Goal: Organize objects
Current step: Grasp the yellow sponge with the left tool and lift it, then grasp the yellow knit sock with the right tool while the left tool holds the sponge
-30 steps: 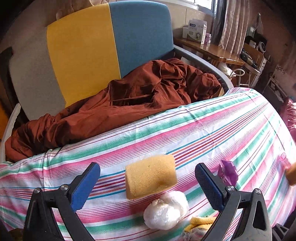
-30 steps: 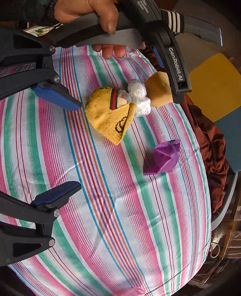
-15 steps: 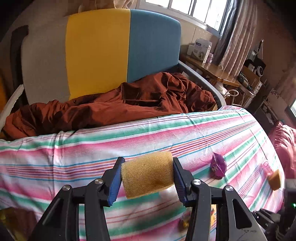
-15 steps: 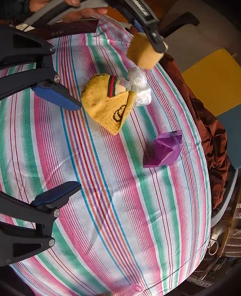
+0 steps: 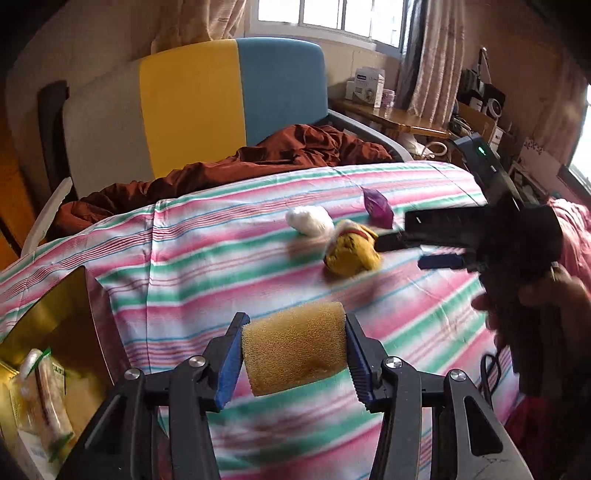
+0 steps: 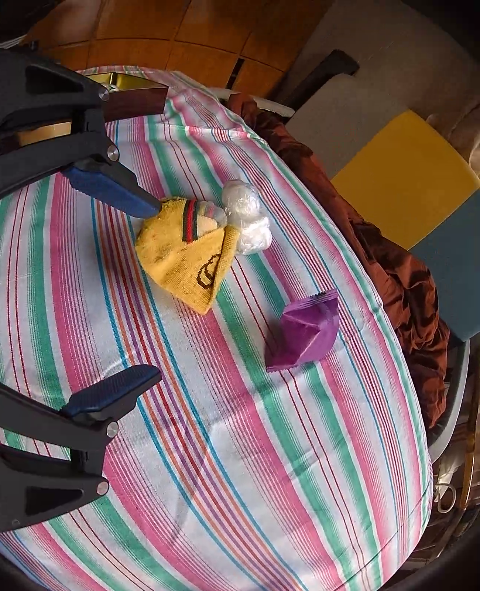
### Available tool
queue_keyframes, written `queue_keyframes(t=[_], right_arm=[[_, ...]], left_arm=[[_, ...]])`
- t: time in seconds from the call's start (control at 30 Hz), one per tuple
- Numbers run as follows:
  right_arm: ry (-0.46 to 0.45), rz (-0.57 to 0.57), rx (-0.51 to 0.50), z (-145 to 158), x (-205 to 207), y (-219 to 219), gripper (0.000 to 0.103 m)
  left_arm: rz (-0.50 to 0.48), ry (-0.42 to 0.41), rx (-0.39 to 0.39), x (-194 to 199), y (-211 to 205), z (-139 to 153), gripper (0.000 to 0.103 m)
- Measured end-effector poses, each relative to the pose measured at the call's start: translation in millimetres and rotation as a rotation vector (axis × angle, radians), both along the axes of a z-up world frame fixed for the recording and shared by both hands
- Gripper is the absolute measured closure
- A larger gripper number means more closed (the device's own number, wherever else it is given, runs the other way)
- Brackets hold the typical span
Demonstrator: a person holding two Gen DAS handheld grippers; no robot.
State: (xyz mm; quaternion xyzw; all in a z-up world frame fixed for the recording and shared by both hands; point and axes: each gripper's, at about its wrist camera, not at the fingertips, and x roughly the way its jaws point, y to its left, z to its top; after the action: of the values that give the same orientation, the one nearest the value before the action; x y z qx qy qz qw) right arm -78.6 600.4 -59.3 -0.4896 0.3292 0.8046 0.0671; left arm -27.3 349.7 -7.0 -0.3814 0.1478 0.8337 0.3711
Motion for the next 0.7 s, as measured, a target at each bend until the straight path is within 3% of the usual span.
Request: queue_keyframes(t=[0.13,0.3,0.4,0.7], right_arm=[[0.001,-0.029,-0.041,-3,1,9,0.019],[0.002,0.003,-0.031,-5,5,4,0.019],[-0.001,0.026,-0.085,-9,-6,-1,0.019],[-0.032,0.03,-0.011,-11,-37,-15,0.015]], left_arm=[[-0.081,0.07,-0.038,41,5,-20,0.052],[-0.109,0.114,-0.006,53,7,-34,0.052],[-0.096,0.102,0.021,45,5,-35,0.053],[-0.087,0.065,0.067,41,-2,-38,0.052]])
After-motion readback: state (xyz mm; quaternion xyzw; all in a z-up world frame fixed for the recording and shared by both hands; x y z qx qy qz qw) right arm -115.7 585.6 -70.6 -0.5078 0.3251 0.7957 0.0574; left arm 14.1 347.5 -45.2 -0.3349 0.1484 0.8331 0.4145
